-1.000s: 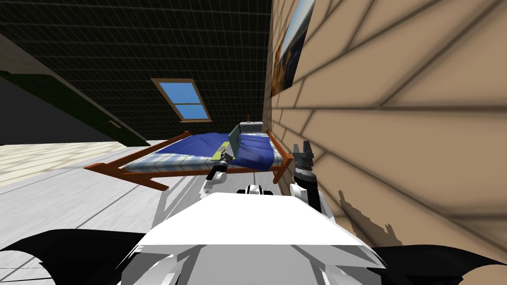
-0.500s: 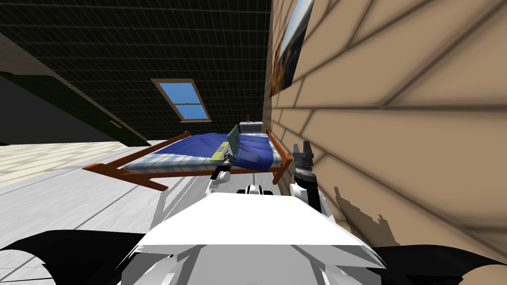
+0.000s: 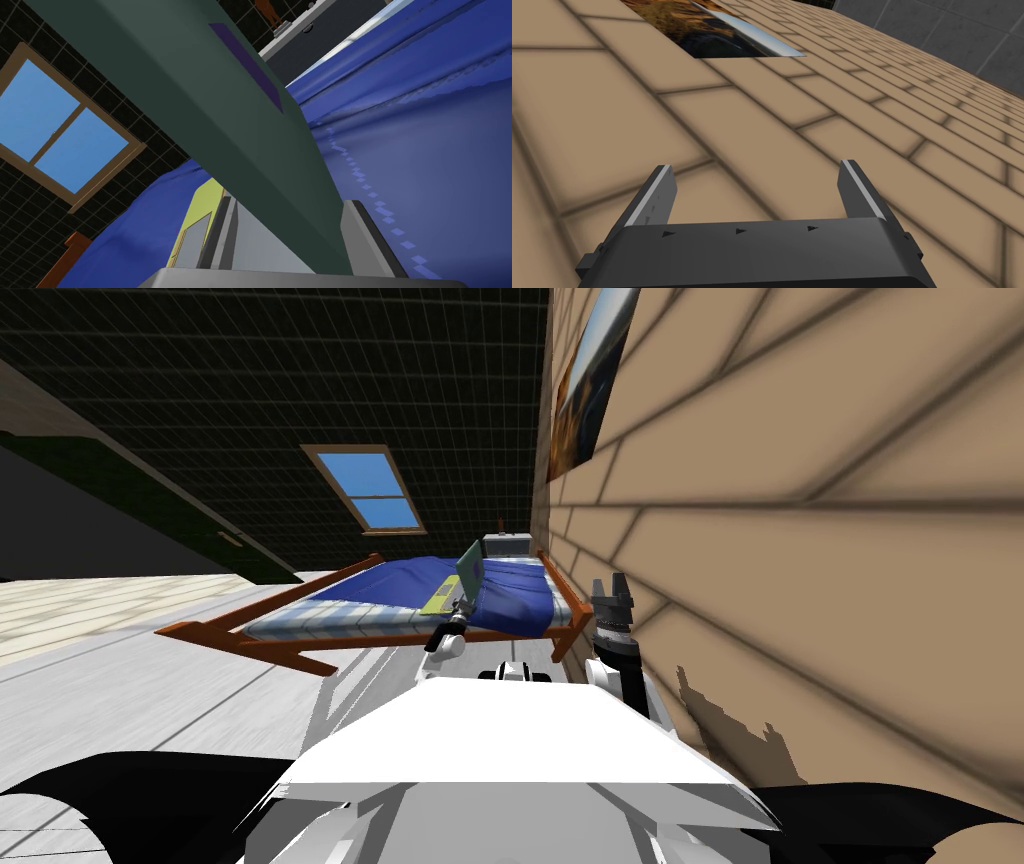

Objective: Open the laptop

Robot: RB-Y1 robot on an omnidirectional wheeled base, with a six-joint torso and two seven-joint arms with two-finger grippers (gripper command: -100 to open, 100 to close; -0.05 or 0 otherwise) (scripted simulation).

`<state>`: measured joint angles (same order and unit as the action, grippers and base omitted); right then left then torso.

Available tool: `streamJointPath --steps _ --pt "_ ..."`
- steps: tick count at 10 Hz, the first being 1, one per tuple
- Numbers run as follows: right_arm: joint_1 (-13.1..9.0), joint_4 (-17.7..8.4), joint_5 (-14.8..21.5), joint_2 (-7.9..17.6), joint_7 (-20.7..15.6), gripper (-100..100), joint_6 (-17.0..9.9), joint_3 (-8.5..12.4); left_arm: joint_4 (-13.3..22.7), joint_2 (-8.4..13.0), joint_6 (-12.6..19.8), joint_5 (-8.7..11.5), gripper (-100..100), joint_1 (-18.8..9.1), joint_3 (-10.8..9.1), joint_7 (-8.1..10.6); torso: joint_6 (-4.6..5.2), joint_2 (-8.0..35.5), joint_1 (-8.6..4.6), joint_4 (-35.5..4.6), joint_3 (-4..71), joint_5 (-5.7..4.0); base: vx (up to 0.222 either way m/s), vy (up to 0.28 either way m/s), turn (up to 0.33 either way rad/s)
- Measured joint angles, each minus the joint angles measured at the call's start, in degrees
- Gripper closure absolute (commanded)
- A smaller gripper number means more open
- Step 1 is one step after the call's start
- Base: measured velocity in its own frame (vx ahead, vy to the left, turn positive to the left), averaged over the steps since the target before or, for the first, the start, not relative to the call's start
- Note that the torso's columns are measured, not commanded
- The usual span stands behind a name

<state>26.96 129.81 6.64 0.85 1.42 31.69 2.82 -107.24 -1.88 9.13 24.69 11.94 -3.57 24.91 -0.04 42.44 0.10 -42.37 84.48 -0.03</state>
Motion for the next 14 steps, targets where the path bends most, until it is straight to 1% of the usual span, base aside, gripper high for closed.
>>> streamJointPath --steps 7,8,9,11,14 --pt "0.0 0.0 0.0 0.0 0.0 0 0.0 0.0 -0.64 -0.66 -1.34 7.79 100 1.74 0.93 7.42 0.05 -0.18 -0.12 0.05 0.11 0.0 0.002 0.051 0.006" --pt "0.0 0.0 0.0 -0.01 0.0 0 0.0 0.0 -0.63 -0.68 -1.37 7.93 100 1.8 0.96 7.66 0.06 -0.19 -0.19 0.06 0.11 -0.01 0.003 0.044 -0.07" --pt "0.0 0.0 0.0 0.0 0.0 0 0.0 0.0 -0.16 -0.31 -2.35 9.46 100 2.21 1.41 8.66 0.1 -0.23 -0.09 0.1 0.13 0.03 0.007 0.072 -0.081" --pt "0.0 0.0 0.0 0.0 0.0 0 0.0 0.0 0.51 0.05 -4.68 12.54 100 3.29 2.69 11.24 -0.03 -0.23 0.08 0.1 0.13 0.07 0.004 0.068 -0.054" --pt "0.0 0.0 0.0 0.0 0.0 0 0.0 0.0 1.33 0.63 -7.39 16.69 100 4.27 3.9 14.65 -0.08 -0.4 0.15 0.22 0.22 0.12 0.011 0.057 -0.053"
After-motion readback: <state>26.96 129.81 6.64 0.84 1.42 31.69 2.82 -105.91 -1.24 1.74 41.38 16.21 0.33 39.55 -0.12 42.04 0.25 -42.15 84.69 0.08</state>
